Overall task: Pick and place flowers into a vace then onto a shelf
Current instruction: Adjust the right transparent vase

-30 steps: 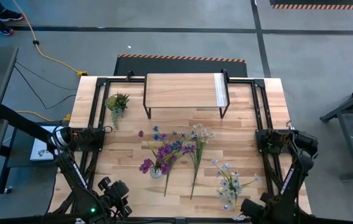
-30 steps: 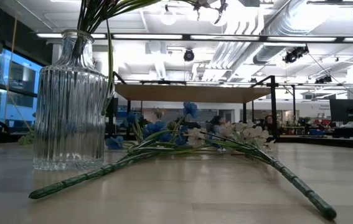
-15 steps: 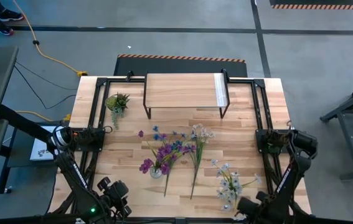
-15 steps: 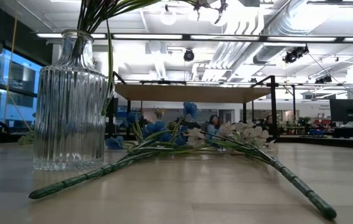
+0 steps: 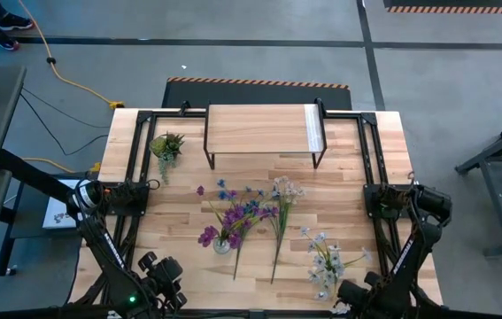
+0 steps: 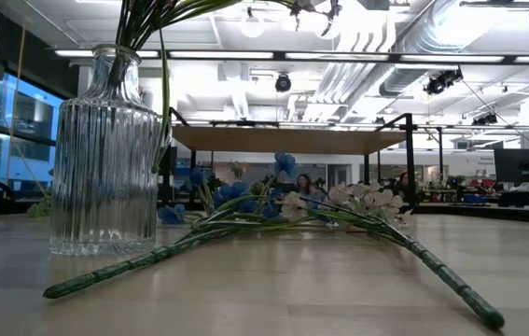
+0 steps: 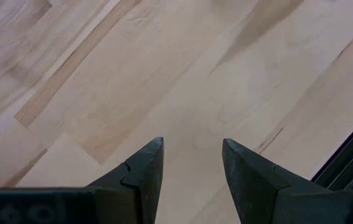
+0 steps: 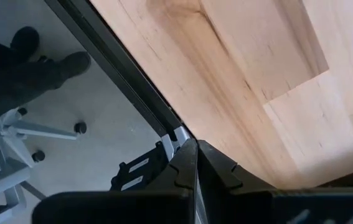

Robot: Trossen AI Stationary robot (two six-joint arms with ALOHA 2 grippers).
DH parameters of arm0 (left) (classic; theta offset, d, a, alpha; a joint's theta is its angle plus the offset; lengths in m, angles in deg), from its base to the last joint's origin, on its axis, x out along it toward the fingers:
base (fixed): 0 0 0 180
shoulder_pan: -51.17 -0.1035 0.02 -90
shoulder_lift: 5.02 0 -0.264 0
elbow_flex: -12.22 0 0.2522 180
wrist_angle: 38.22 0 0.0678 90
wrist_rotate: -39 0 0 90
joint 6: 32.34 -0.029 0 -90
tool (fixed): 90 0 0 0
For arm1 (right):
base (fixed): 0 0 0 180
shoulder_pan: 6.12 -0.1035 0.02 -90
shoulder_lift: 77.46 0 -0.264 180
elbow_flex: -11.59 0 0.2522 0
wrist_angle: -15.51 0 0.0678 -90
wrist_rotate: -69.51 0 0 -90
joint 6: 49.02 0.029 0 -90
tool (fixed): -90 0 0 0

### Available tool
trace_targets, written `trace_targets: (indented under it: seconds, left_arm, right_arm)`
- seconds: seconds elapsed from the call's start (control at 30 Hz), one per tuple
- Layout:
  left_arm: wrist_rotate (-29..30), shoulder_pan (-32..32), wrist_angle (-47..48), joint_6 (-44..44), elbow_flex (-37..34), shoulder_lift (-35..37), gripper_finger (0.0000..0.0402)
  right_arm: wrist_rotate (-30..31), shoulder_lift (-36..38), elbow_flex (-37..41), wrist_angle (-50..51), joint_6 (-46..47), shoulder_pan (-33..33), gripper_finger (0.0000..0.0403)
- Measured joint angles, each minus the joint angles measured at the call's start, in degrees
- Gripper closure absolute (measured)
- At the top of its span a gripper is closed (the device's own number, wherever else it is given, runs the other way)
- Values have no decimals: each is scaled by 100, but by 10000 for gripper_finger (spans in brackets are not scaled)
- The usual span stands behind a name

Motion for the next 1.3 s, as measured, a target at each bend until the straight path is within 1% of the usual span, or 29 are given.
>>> trace_targets:
  seconds: [0.33, 0.63, 0.9, 1.3]
  left_arm:
    - [0, 0, -4, -5, 0, 0, 204]
    - [2, 0, -7, -2, 0, 0, 204]
    - [2, -1, -7, -2, 0, 0, 204]
    - [2, -1, 19, -2, 0, 0, 204]
  right_arm:
    - [19, 0, 0, 19, -65, 4, 402]
    - [35, 0, -2, 79, -302, 122, 400]
    - [287, 0, -2, 107, -370, 123, 400]
    - [363, 0, -2, 168, -617, 234, 400]
